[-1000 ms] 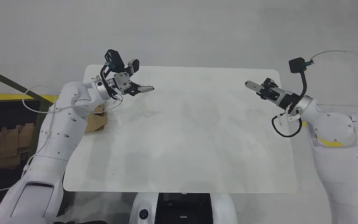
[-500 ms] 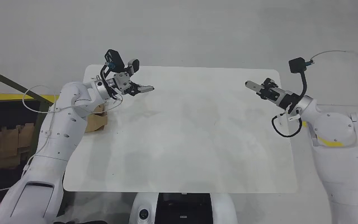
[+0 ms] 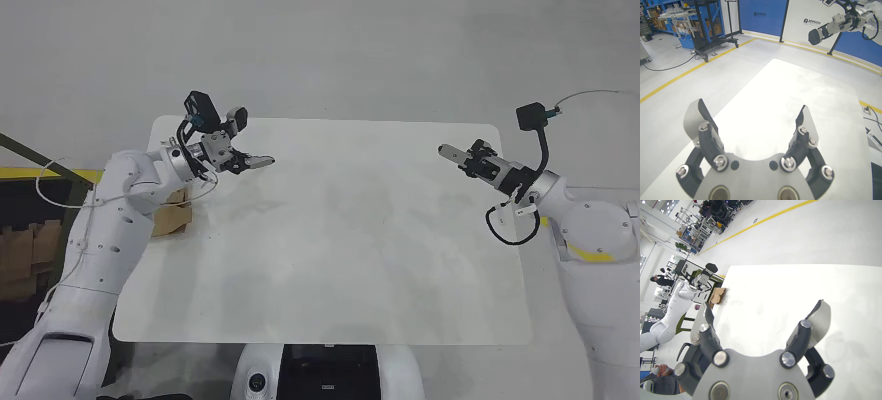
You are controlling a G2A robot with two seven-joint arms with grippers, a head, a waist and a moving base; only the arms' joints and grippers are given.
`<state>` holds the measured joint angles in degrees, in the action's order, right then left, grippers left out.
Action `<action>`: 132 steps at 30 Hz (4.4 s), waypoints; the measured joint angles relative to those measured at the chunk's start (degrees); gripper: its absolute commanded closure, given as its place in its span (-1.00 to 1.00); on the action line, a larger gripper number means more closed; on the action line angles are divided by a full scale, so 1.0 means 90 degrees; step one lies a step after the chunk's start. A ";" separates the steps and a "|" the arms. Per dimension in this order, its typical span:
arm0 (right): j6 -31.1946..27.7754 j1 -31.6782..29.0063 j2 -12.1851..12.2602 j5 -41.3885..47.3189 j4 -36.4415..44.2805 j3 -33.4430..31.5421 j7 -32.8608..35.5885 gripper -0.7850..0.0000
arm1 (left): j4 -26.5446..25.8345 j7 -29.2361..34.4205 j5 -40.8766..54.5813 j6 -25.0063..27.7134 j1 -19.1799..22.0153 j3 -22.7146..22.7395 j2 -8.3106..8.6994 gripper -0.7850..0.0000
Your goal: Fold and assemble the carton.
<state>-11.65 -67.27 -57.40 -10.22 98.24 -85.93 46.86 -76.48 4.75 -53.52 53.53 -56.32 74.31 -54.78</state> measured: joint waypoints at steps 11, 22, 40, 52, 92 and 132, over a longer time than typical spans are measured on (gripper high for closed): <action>0.0000 0.0000 0.0000 0.0000 0.0000 0.0000 0.0000 -1.00 | -0.0016 0.2123 0.2707 -0.0092 -0.0475 0.0636 0.0274 -1.00; 0.0000 0.0000 0.0000 0.0000 0.0000 0.0000 0.0000 -1.00 | 0.0466 0.4251 0.5306 -0.0740 -0.0540 0.1344 0.0565 -1.00; 0.0000 0.0000 0.0000 0.0000 0.0000 0.0000 0.0000 -1.00 | 0.0680 0.4584 0.5939 -0.0808 -0.0445 0.1460 0.0610 -1.00; 0.0000 0.0000 0.0000 0.0000 0.0000 0.0000 0.0000 -1.00 | 0.0718 0.4535 0.6028 -0.0942 -0.0517 0.1505 0.0616 -1.00; 0.0000 0.0000 0.0000 0.0000 0.0000 0.0000 0.0000 -1.00 | 0.1735 0.6351 0.5996 -0.1239 -0.1246 0.2928 0.1422 -1.00; 0.0000 0.0000 0.0000 0.0000 0.0000 0.0000 0.0000 -1.00 | 0.2676 0.5429 0.5005 -0.1542 -0.2206 0.3903 0.1744 -1.00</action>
<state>-11.65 -67.27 -57.40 -10.22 98.24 -85.93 46.86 -52.40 53.61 -8.47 39.65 -76.17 109.44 -39.08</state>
